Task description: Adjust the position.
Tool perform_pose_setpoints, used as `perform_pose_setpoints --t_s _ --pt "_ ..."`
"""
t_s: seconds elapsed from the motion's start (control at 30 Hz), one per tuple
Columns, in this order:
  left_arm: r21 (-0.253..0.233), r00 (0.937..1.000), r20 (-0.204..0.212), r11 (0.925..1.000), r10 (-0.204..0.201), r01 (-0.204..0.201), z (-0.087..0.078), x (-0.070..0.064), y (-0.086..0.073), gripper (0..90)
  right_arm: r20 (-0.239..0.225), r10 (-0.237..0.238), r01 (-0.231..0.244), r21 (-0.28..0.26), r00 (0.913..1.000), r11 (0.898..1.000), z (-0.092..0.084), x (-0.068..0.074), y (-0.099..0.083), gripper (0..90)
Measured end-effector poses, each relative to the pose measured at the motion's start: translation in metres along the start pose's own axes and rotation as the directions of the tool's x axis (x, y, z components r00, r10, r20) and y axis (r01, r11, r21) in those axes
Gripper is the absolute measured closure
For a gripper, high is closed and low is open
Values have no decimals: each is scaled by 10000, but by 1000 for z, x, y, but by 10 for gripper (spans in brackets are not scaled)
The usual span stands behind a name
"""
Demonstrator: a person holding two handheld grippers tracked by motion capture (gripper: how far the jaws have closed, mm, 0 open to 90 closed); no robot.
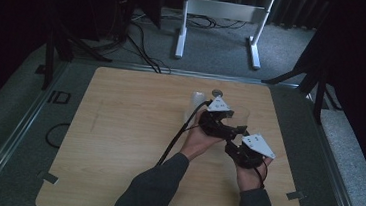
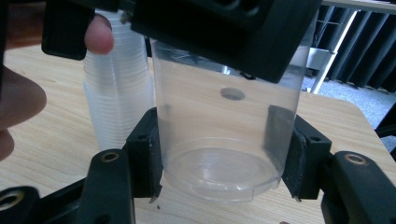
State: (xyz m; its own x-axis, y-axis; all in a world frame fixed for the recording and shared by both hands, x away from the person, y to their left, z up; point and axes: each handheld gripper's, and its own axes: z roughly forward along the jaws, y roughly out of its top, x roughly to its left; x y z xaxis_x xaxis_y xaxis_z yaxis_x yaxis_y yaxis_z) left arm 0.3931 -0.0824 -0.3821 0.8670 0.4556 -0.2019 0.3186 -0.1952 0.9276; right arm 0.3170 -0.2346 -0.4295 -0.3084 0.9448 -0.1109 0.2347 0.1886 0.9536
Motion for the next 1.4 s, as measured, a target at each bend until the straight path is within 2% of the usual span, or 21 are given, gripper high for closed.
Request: perform_pose_setpoints --t_s 0.3,0.47,0.53,0.8,1.0,1.03,1.3,1.4 --pt "-436 9980 249 9973 -577 588 0 2 -1 254 -6 92 -92 -144 10000 9999 -1 0 -1 410" --pt "-616 9970 294 9954 -714 731 -2 3 0 254 -32 112 -113 -160 9999 9998 -1 1 -2 410" --pt "-875 9946 431 9913 -945 980 -3 4 0 255 -38 87 -87 -187 10000 9998 -1 1 -3 410" --pt "-1011 9910 629 9871 -1179 1238 -5 7 -2 266 -75 77 -78 -139 9999 9999 0 3 -5 410" --pt "-1003 9945 474 9901 -935 978 -4 4 -2 280 -101 74 -75 -153 9999 9999 0 2 -6 408" --pt "-983 9967 348 9922 -738 769 -4 3 -2 280 -120 79 -81 -142 9999 9999 0 2 -6 407" --pt "-951 9992 -17 9947 -397 393 -4 1 -2 292 -162 36 -39 -137 9999 9999 -2 2 -5 321" --pt "-941 9992 -335 9954 -234 202 -5 2 -4 294 -108 50 -52 -149 9999 9999 -4 0 -5 291"
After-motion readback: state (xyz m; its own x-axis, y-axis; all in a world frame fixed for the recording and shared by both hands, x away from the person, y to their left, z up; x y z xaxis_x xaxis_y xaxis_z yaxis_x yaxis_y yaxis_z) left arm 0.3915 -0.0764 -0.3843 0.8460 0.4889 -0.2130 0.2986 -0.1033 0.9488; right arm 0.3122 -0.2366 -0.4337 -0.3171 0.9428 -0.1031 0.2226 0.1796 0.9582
